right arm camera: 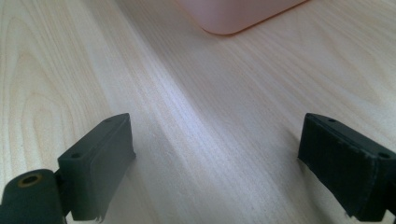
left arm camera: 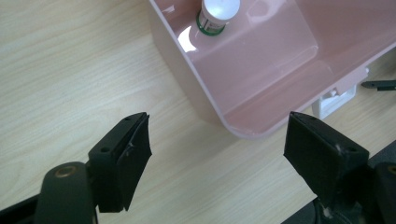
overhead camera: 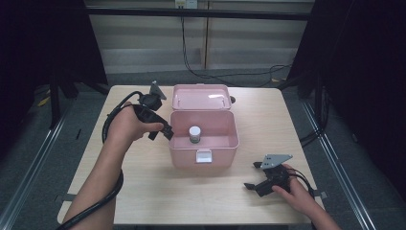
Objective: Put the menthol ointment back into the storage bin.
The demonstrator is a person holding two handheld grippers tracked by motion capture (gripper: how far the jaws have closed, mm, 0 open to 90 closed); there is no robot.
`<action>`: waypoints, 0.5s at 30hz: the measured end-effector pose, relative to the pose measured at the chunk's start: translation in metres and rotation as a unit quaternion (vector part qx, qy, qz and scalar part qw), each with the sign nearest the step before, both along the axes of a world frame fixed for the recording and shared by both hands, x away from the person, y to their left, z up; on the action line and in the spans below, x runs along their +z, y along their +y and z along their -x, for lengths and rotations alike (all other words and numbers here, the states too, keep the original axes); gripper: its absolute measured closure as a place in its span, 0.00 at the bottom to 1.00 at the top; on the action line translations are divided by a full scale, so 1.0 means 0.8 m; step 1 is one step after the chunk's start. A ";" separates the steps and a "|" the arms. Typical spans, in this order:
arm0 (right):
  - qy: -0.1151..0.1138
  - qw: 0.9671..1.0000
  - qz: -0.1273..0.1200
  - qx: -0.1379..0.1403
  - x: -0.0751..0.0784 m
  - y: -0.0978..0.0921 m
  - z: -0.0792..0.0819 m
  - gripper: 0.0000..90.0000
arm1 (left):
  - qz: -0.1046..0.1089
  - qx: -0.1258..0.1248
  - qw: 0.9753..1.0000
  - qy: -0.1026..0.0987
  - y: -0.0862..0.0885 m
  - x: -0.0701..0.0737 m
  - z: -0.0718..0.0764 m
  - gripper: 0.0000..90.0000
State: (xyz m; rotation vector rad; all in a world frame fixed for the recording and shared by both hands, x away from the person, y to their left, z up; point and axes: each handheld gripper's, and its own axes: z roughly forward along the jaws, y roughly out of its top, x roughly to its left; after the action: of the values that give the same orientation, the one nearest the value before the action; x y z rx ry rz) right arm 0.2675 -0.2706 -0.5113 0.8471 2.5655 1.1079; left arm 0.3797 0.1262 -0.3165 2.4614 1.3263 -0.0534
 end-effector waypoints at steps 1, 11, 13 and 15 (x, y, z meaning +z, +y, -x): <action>0.000 1.000 0.000 0.000 0.000 0.000 0.000 0.11 | 0.000 0.000 1.000 0.000 0.000 0.000 0.000 0.25; 0.000 1.000 0.000 0.000 0.000 0.000 0.000 0.11 | 0.009 -0.003 1.000 0.000 0.017 -0.024 0.015 0.25; 0.000 1.000 0.000 0.000 0.000 0.000 0.000 0.11 | 0.010 -0.003 1.000 -0.003 0.021 -0.030 0.017 0.25; 0.000 1.000 0.000 0.000 0.000 0.000 0.000 0.11 | 0.011 -0.002 1.000 -0.004 0.022 -0.032 0.018 0.25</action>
State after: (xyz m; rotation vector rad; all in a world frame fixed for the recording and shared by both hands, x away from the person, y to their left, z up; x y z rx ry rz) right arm 0.2674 -0.2706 -0.5114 0.8473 2.5654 1.1082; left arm 0.3650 0.1439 -0.3425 2.4443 1.3109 -0.0596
